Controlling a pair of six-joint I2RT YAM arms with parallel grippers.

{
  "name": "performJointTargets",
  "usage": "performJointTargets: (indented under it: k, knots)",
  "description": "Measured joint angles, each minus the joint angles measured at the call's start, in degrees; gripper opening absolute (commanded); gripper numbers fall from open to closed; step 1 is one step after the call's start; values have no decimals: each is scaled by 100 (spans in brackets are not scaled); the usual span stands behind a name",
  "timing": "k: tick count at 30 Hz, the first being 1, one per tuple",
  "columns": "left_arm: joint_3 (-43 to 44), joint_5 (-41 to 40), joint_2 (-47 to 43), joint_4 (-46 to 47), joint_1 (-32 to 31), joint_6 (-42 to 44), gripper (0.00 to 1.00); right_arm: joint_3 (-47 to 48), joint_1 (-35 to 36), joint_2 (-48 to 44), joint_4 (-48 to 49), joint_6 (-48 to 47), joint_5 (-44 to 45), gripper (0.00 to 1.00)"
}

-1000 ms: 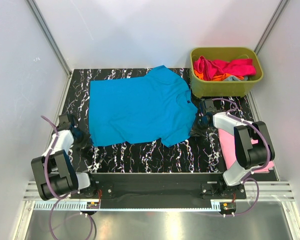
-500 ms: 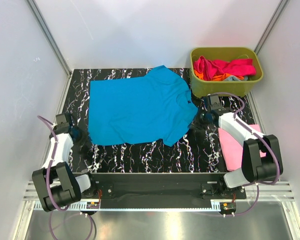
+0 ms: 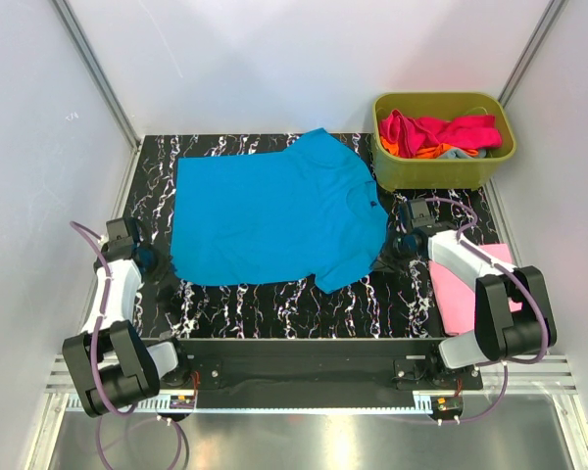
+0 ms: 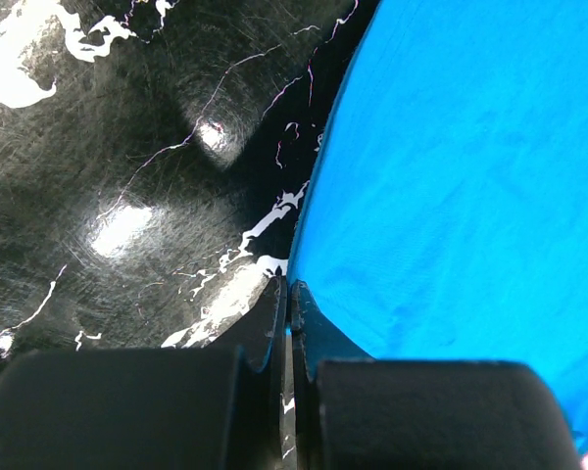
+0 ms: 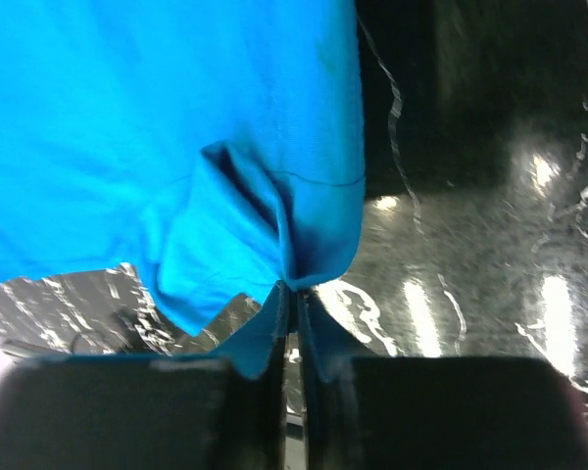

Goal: Fold and stack the t-shirts
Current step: Flatten the tshirt out

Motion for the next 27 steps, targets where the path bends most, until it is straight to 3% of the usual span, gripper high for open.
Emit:
performJointTargets:
  k: [2,7,13,14,16,22,27]
  knots:
    - [0,-4,13,-2,0,26,0,-85,0,11,-17,-28,-4,1]
    - [0,-20,61,-4,0,107,0,-87,0,26,11,-31,-9,14]
    - [0,-24,122,-7,0,175,0,-87,0,83,44,-61,-2,16]
    - [0,-24,136,-9,0,181,0,-87,0,94,57,-66,0,24]
    - [0,-22,146,-13,0,199,0,-87,0,105,68,-87,11,29]
    - [0,-20,162,-20,0,256,0,-85,0,192,153,-140,17,22]
    - [0,-17,162,-24,0,284,0,-85,0,358,205,-153,46,32]
